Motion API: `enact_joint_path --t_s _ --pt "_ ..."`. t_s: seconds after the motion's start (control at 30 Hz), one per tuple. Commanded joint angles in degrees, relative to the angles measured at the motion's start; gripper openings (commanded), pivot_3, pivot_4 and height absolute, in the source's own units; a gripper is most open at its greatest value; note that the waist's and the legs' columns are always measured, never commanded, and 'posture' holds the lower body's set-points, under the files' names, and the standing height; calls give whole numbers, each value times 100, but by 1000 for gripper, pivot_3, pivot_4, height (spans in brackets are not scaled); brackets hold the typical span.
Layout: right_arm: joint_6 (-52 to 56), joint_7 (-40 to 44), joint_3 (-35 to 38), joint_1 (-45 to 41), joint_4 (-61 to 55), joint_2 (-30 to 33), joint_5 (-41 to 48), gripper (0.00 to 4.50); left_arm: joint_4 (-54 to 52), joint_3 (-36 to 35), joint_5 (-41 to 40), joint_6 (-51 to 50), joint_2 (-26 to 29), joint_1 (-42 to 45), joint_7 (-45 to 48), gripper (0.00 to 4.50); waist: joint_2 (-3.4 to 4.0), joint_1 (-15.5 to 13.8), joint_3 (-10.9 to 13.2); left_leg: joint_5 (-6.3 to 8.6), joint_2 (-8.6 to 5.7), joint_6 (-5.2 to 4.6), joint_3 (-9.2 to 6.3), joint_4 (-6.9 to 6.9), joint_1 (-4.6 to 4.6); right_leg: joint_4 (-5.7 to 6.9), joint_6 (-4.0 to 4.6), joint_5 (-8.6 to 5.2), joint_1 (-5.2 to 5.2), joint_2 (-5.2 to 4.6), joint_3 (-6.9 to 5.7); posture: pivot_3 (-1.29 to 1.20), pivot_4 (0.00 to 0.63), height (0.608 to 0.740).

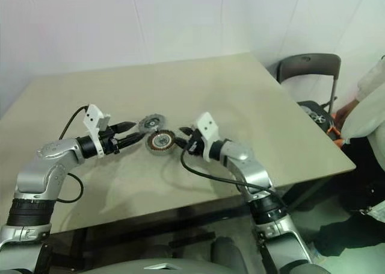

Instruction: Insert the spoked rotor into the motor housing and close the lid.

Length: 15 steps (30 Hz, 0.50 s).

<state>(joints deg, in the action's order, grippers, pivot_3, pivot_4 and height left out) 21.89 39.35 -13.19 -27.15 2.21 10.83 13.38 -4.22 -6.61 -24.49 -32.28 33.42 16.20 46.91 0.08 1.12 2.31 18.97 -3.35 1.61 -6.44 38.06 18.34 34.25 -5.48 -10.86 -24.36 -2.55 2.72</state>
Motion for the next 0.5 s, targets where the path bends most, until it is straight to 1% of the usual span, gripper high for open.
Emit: enact_joint_path --t_s 0.03,0.17,0.3,0.4,0.5 --pt "-225 49 -80 -388 490 -1 -237 722 -301 -246 -199 40 49 -75 -14 3043 -1 -4 -1 0 0 0 0 0 0 0 0 0 0 0 0 0 0 740" --pt "-541 345 -226 -586 1276 132 -501 722 -330 -407 -250 211 400 -445 354 3043 -1 -5 -1 0 -3 0 3 -3 2 -7 1 0 0 -4 0 0 0 740" --pt "-589 595 -120 -817 1790 80 -434 722 -343 -502 -305 336 670 -774 634 3043 0 3 0 0 -3 0 7 -5 7 -7 2 -1 -7 -5 4 0 0 740" --pt "-760 696 9 -1176 2492 26 -456 722 -269 -525 -194 496 736 -915 630 3043 2 13 1 0 -2 0 9 -5 3 -2 2 -1 -7 -4 6 0 0 740" --pt "-935 797 66 -1569 2959 -67 -471 722 -395 -513 -253 478 695 -953 563 3043 1 9 1 0 -1 1 9 -4 1 0 5 2 -6 -1 6 0 0 740"
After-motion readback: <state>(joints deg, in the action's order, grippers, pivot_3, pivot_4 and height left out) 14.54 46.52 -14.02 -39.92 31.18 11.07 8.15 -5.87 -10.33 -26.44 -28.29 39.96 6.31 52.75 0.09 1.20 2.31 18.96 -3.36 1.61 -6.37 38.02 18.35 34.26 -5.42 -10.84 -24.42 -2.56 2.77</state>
